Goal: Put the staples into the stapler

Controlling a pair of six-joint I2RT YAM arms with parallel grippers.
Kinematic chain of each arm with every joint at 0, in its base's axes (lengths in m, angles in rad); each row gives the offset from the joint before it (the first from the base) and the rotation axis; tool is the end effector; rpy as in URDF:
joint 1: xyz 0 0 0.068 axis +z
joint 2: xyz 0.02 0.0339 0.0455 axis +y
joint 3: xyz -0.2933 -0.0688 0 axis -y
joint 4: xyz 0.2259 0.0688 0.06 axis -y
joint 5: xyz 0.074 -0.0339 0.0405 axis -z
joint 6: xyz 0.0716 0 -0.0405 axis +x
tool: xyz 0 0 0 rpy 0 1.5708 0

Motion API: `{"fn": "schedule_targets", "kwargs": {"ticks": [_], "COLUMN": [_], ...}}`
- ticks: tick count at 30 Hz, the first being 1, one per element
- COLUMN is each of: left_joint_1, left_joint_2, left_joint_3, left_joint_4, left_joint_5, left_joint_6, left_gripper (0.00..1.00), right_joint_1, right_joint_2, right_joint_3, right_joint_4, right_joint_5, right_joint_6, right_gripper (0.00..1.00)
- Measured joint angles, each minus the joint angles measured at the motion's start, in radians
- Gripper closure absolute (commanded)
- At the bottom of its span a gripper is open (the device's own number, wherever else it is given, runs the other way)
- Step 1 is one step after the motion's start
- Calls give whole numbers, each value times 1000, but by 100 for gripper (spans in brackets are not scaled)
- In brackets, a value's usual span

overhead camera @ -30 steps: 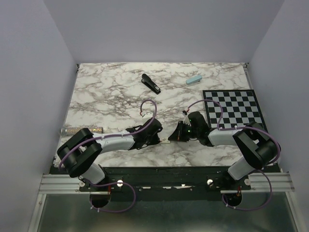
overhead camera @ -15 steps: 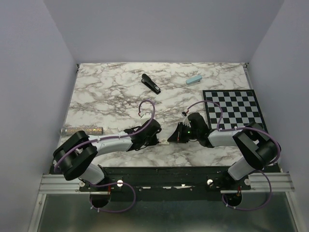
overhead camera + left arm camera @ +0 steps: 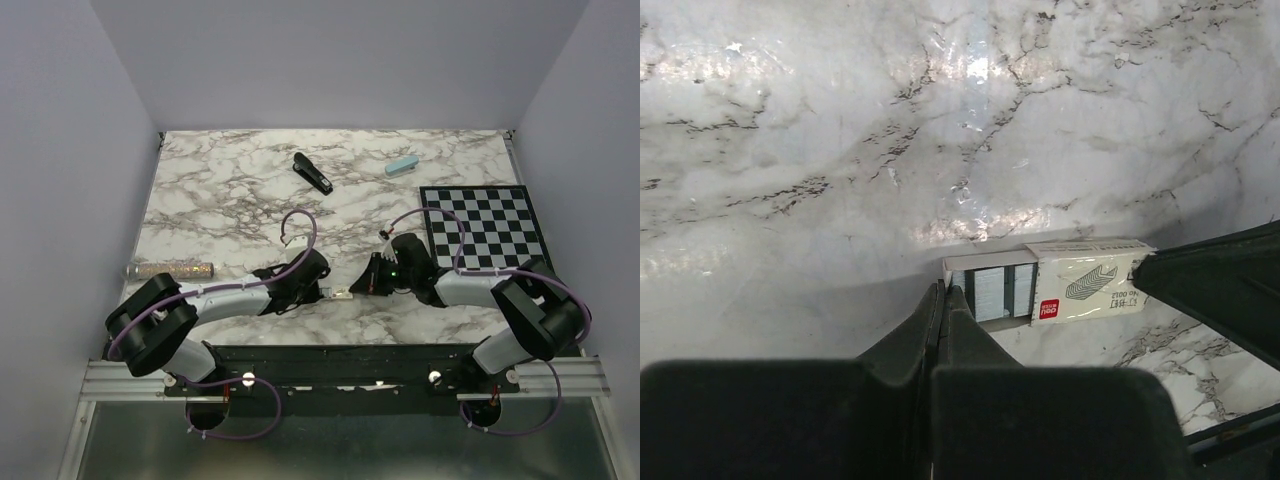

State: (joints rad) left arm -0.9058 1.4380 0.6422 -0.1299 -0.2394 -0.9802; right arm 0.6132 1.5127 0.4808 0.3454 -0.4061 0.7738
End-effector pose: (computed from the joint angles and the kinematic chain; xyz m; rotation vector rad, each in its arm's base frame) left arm 0.1790 -0.2007 0.1701 -0.1957 2.5237 -0.5055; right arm 0.2115 0.1834 0.1546 -0.0418 2.4783 1.1372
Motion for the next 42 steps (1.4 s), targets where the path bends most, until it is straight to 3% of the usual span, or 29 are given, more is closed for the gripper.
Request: {"fn": "schedule_targets", "kwargs": {"ticks": [15, 30, 32, 35, 39, 42], "left_joint_1": [40, 126, 134, 145, 148, 148], "left_joint_2": [-54, -100, -107, -115, -121, -138], "left_joint_3": [-40, -68, -73, -80, -86, -95], "left_joint_4": [-18, -45, -45, -44, -45, -45], "left_joint_5": [-16, -31, -32, -32, -35, -38], "left_joint_6": [2, 27, 27, 30, 30, 30], "left_gripper": [100, 100, 95, 87, 77, 68], "right_joint_1": [-100, -400, -418, -428, -430, -430], "right_joint_2": [-53, -160, -159, -155, -156, -177], "right_joint_3": [-21, -51, -51, -49, -47, -48], "right_joint_4": [-55, -129, -140, -157, -177, -191], "right_joint_5": [15, 67, 85, 110, 134, 145], "right_joint_6": [-42, -68, -67, -64, -72, -88], "right_gripper": [99, 99, 95, 80, 49, 34]}}
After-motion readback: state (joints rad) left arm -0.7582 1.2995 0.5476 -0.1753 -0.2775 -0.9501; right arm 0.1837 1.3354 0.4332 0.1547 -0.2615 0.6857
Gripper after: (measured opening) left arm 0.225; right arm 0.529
